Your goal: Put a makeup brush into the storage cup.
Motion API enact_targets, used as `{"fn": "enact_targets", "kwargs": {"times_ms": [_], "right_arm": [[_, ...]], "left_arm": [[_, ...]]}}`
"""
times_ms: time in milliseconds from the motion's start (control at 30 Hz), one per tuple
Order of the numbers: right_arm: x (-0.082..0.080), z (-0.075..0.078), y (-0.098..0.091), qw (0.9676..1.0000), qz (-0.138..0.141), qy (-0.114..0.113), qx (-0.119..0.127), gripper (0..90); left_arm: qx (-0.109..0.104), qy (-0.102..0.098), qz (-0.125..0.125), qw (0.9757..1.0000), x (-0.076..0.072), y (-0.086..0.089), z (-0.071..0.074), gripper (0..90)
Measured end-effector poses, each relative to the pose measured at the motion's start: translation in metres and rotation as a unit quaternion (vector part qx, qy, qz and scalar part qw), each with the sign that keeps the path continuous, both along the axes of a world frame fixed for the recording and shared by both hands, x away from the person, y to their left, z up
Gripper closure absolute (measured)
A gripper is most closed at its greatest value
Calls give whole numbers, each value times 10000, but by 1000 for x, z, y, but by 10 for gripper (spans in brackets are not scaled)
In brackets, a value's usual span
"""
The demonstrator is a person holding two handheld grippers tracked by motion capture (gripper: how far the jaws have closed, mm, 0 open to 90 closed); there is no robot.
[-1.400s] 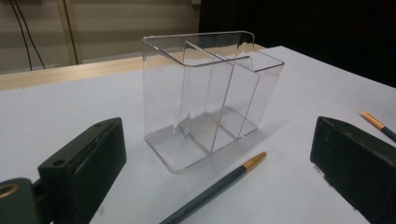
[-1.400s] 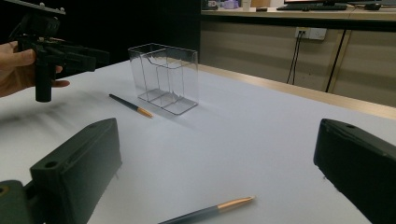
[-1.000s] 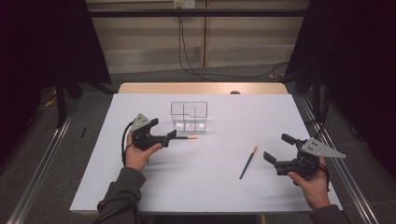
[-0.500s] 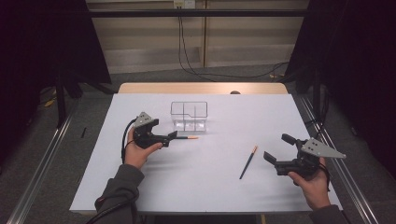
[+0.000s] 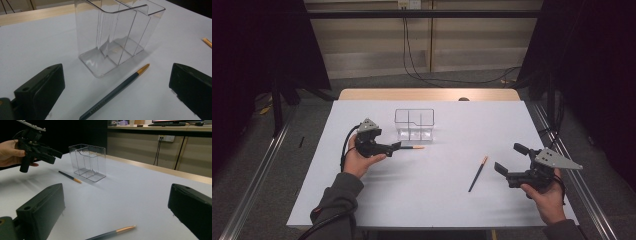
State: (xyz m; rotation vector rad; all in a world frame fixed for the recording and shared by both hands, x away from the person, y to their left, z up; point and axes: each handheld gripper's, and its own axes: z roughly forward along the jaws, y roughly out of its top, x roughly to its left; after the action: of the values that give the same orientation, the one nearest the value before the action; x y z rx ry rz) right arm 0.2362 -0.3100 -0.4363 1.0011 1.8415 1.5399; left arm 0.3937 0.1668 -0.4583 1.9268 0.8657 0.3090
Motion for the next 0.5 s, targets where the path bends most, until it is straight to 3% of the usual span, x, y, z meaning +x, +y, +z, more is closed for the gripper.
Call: {"fn": "enact_targets", "kwargs": {"times_ms": [133, 167, 300, 433, 500], "right_arm": [[0, 0, 0, 10000, -12, -1, 0, 5], [0, 0, 0, 10000, -4, -19, -11, 5], [1, 0, -1, 10000, -7, -28, -8, 5], [0, 0, -1, 10000, -39, -29, -22, 5], [0, 0, -1, 10000, -20, -21, 15, 5]], "left_arm": [[197, 56, -121, 9997, 4, 0, 7, 15], [336, 73, -210, 9992, 6, -1, 10, 18], [483, 90, -332, 9982, 9, -4, 15, 22], [805, 139, -543, 9952, 13, -9, 22, 29], [1008, 184, -692, 9923, 15, -14, 26, 37]]}}
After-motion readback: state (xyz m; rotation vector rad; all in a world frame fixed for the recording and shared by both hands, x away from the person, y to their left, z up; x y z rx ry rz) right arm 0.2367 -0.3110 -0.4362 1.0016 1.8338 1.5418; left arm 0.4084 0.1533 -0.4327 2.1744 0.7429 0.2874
